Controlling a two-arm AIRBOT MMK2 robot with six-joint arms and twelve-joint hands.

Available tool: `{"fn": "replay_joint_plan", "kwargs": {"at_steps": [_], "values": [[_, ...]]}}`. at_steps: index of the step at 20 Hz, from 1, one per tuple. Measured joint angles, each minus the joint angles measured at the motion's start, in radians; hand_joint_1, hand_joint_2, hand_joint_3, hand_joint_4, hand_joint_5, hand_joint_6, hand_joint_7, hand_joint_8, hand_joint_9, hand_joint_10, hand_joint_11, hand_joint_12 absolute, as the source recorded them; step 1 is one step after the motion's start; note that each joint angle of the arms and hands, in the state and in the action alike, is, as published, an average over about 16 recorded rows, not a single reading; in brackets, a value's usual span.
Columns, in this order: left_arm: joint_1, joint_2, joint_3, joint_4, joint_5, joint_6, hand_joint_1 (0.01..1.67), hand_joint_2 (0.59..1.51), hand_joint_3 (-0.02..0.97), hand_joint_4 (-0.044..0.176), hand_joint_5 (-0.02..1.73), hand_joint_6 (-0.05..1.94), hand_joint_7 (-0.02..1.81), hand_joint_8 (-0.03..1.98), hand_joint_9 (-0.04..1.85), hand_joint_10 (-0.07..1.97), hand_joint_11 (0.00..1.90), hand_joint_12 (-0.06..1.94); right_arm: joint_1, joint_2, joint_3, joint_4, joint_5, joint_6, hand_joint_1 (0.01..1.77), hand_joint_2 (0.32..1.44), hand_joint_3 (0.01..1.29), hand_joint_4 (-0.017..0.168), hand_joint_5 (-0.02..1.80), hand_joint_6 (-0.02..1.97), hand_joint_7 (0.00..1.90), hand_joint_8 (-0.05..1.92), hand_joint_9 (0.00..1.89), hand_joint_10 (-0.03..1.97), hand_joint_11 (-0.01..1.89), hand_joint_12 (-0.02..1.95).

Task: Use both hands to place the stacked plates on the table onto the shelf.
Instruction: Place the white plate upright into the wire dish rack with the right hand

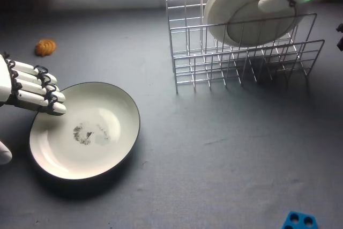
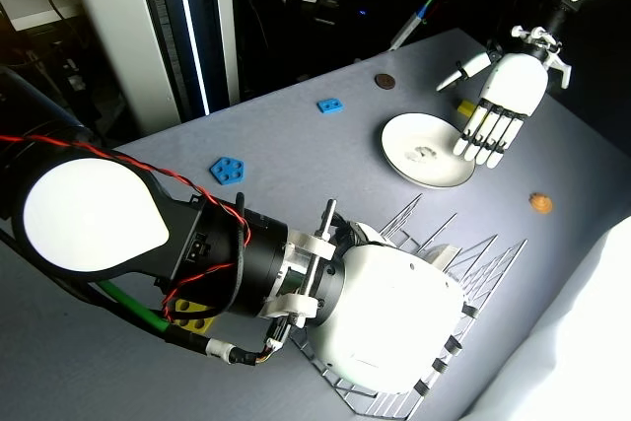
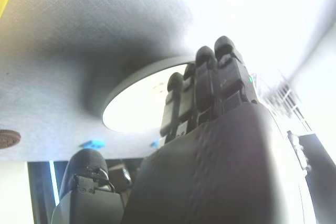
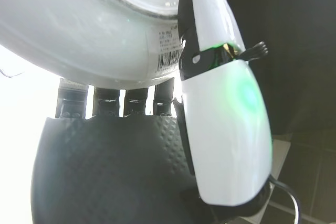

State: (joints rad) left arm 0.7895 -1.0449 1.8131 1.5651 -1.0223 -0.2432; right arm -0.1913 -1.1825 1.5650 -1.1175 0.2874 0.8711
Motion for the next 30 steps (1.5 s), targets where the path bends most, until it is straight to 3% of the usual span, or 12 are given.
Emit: {"fn": "replay_joint_plan", "kwargs": {"at_steps": [9,17,22,30], "values": [[0.001,0.000,0.002,0.001,0.007,0.004,0.01,1.065,0.019,0.001,0.08,0.02,0.07,-0.01,0.09,0.01,0.02,0.14,0.007,0.002,-0.004,-0.007,-0.001,0.003,1.22,1.08,0.01,-0.007,0.86,0.96,0.97,0.75,0.84,0.91,0.66,1.41],[0.002,-0.001,0.003,0.001,0.011,0.006,0.01,1.062,0.018,0.000,0.10,0.02,0.07,-0.01,0.09,0.01,0.02,0.17,0.016,0.003,-0.005,-0.019,-0.005,0.001,1.26,1.08,0.01,-0.006,0.89,0.98,1.00,0.86,0.87,1.17,0.69,1.39],[0.003,-0.001,0.004,0.002,0.012,0.007,0.01,1.061,0.018,0.000,0.10,0.02,0.07,-0.01,0.10,0.01,0.02,0.17,0.021,0.004,-0.005,-0.026,-0.006,-0.003,1.23,1.09,0.01,-0.006,0.87,0.97,0.98,0.83,0.84,1.04,0.65,1.40],[0.003,-0.001,0.006,0.002,0.016,0.010,0.01,1.058,0.018,0.000,0.11,0.02,0.07,-0.01,0.10,0.01,0.02,0.17,0.026,0.005,-0.007,-0.034,-0.004,-0.008,1.09,1.11,0.01,-0.004,0.80,0.68,0.90,0.58,0.77,0.80,0.52,1.44]]}}
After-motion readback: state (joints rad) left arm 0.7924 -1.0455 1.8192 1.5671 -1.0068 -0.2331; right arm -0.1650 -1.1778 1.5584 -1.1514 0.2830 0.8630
